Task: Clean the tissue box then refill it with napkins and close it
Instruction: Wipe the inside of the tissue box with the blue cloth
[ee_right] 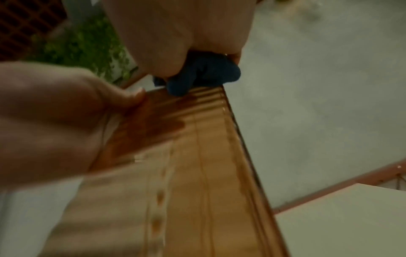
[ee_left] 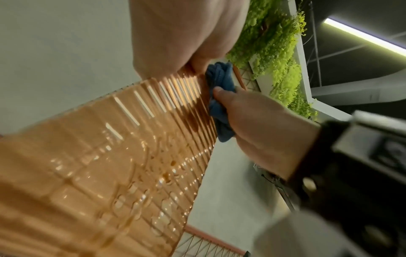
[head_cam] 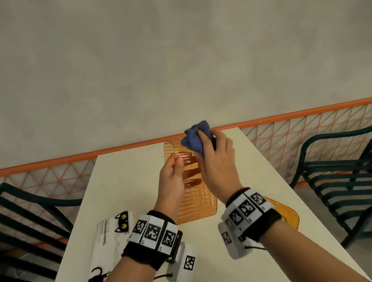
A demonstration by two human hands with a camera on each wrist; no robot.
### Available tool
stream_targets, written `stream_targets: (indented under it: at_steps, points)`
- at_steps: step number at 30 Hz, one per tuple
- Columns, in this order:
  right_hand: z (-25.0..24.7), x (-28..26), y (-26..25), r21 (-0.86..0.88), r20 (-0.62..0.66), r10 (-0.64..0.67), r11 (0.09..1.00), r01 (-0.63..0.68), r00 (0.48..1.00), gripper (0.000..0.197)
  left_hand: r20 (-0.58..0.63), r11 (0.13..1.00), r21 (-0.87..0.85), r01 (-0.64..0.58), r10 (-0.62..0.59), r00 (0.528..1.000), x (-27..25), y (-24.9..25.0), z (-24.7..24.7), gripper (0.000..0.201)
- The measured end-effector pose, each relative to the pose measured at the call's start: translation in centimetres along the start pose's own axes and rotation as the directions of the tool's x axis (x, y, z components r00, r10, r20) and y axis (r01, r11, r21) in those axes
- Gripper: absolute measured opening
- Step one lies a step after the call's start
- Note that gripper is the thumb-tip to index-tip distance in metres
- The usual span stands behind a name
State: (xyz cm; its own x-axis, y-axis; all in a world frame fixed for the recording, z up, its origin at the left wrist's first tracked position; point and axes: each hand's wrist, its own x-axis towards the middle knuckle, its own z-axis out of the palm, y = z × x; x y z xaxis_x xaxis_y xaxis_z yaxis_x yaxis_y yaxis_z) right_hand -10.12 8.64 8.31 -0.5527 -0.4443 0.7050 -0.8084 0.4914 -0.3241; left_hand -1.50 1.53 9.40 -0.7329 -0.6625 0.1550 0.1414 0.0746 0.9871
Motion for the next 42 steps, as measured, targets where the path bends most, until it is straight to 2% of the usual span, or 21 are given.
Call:
stream_targets:
  at_steps: [2,5,7,11,13,14,17,19,22,25,28,30,33,36,39,42]
  points:
    - [-0.5,0.2,-0.4,-0.020,-0.005,0.005,1.000,-0.005,1.000,0.045,-0.012,1.000,-0.007,-0.021,0.021,1.000,-0.3,0.4,0.0,0.029]
    - [-0.3,-3.2,-1.2,-0.064,0.035,-0.079,0.995,0.081,0.996,0.048,-0.006,0.996,-0.085,-0.017,0.017,1.000,-0.3,0.7,-0.2,0.025]
    - [-0.2,-5.2,-1.4,-0.061,0.057,-0.130,0.989,0.133,0.990,0.050,0.011,0.993,-0.117,-0.001,0.002,1.000,-0.5,0.8,-0.4,0.030]
    - [-1.8,-2.3,-1.0,-0.072,0.042,-0.129,0.989,0.131,0.991,0.045,0.044,0.997,-0.063,-0.042,0.045,0.998,-1.1,0.9,-0.6,0.026]
    - [-2.8,0.2,-0.4,0.035,0.087,-0.066,0.997,0.063,0.994,0.041,0.092,0.997,-0.045,-0.061,0.065,0.994,-1.3,1.1,-0.9,0.025]
    - [-3.4,1.4,0.0,0.137,0.159,-0.017,0.991,-0.005,0.987,0.038,0.121,0.998,-0.031,-0.061,0.064,0.991,-1.5,1.2,-1.0,0.025]
    - [-4.9,4.3,1.0,0.396,0.408,0.090,0.879,-0.265,0.909,0.030,0.182,0.997,0.027,-0.066,0.060,0.982,-2.4,0.9,-1.3,0.027]
    - [-5.3,4.6,1.2,0.449,0.459,0.064,0.844,-0.293,0.886,0.030,0.192,1.000,0.001,-0.028,0.027,0.981,-2.8,0.7,-1.6,0.027]
    - [-5.1,3.5,0.7,0.530,0.394,0.001,0.817,-0.228,0.919,0.035,0.244,0.977,-0.180,0.112,-0.066,0.967,-2.9,0.8,-1.7,0.032]
    - [-4.9,2.3,0.0,0.635,0.323,-0.082,0.758,-0.151,0.943,0.038,0.257,0.865,-0.442,0.237,-0.131,0.958,-2.5,1.4,-2.0,0.034]
    - [-5.2,0.6,-0.4,0.619,0.258,-0.239,0.785,0.030,0.936,0.039,0.252,0.703,-0.638,0.314,-0.195,0.948,-1.9,2.5,-2.9,0.049]
    - [-5.2,-1.0,-0.3,0.519,0.238,-0.378,0.828,0.212,0.895,0.040,0.283,0.650,-0.664,0.370,-0.240,0.929,-1.6,2.5,-3.6,0.067]
    - [-4.9,-2.9,-0.4,0.300,0.255,-0.526,0.840,0.451,0.811,0.035,0.287,0.681,-0.590,0.435,-0.327,0.901,-1.3,2.1,-4.2,0.080]
    - [-5.1,-2.8,-1.4,0.156,0.258,-0.550,0.835,0.528,0.794,0.033,0.194,0.763,-0.485,0.427,-0.382,0.904,-1.2,1.6,-4.2,0.069]
    - [-5.4,-1.0,-2.6,0.162,0.238,-0.511,0.859,0.485,0.826,0.034,0.109,0.831,-0.447,0.332,-0.318,0.942,-1.4,1.8,-3.7,0.050]
    - [-5.3,0.3,-3.6,0.274,0.224,-0.405,0.899,0.342,0.886,0.038,0.091,0.851,-0.434,0.295,-0.284,0.955,-1.2,2.7,-3.4,0.044]
